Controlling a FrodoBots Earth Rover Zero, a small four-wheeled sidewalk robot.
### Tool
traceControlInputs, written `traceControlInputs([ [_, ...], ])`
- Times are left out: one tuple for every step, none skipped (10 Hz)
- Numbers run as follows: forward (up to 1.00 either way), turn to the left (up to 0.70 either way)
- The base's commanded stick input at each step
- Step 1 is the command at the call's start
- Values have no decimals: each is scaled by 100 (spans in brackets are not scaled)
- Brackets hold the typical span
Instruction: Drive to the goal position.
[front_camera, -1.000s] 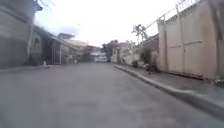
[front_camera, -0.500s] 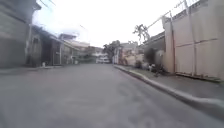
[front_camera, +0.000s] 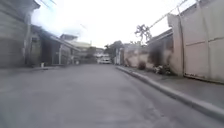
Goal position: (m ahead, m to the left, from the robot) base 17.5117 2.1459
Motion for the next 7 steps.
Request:
traceControlInputs([
  [100,0],
  [100,0],
  [100,0],
  [100,0],
  [100,0],
  [100,0],
  [100,0],
])
